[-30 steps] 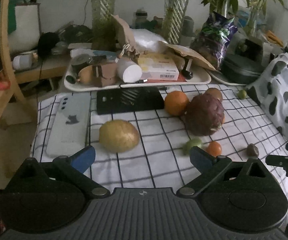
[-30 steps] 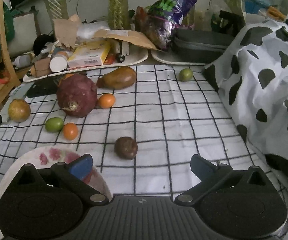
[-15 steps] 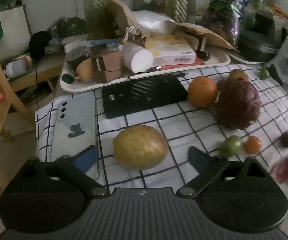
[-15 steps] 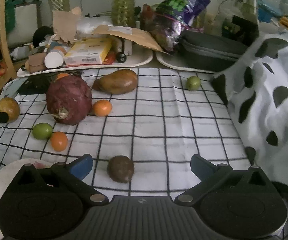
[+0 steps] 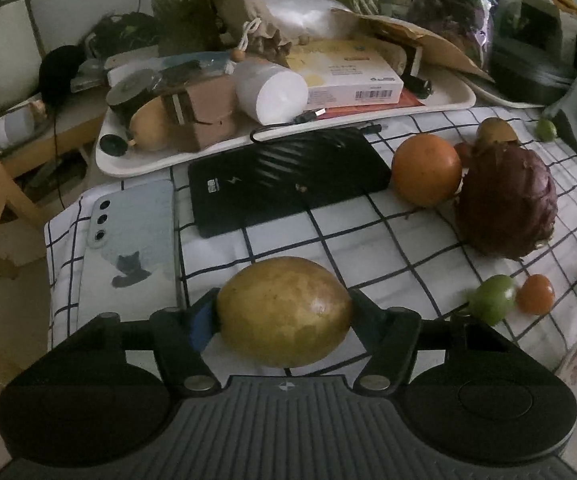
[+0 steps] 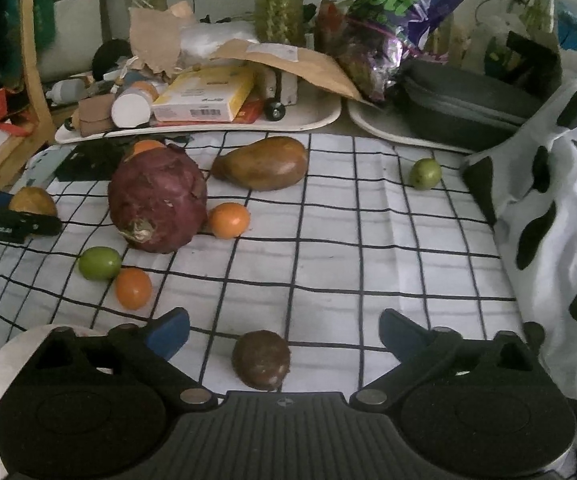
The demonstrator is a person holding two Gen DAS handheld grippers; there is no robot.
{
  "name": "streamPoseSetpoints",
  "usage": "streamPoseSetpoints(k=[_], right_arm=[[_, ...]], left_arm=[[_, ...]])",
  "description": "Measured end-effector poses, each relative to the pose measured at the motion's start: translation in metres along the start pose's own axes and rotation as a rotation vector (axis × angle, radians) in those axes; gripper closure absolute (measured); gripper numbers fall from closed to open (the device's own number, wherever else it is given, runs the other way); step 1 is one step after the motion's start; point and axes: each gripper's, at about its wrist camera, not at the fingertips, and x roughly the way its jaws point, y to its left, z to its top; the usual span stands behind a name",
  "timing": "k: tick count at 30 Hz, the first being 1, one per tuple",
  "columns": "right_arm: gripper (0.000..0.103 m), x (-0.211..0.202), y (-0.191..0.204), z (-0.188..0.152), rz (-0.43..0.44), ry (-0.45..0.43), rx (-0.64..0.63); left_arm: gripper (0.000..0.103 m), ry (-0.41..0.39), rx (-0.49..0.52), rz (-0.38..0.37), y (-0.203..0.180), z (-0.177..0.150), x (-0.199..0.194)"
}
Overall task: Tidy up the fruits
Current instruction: 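Grasp the yellow passion fruit with the left tool while the right tool grasps the dark passion fruit, then carry both passion fruits to the white plate and release them there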
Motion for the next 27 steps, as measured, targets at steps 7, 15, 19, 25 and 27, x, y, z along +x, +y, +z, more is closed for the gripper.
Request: streamPoseSetpoints(k=[7, 15, 19, 25, 27], right_arm=[[0.043, 0.003, 0.001, -0.004, 0.025, 0.04, 0.005], [0.071, 0.006, 0.014, -0.01, 0.006, 0.062, -0.078], [0.072, 0.001, 0.011, -0.006, -0.016, 0.041, -0.069], [0.072, -0.015, 0.005, -0.001, -0.021, -0.02, -0.022], [0.072, -0.021, 0.004, 0.001, -0.019, -0.032, -0.009]], left_arm=[[0.04, -0.018, -0.03, 0.007, 0.002, 0.002, -0.006], [0.04, -0.091, -0.05, -0.025, -0.003, 0.011, -0.027], [0.04, -0.126, -0.027, -0.064, -0.015, 0.012, -0.039], [0.04, -0.162, 0.012, -0.126, -0.035, 0.008, -0.054], [0.04, -0.167, 0.022, -0.147, -0.042, 0.005, -0.06]])
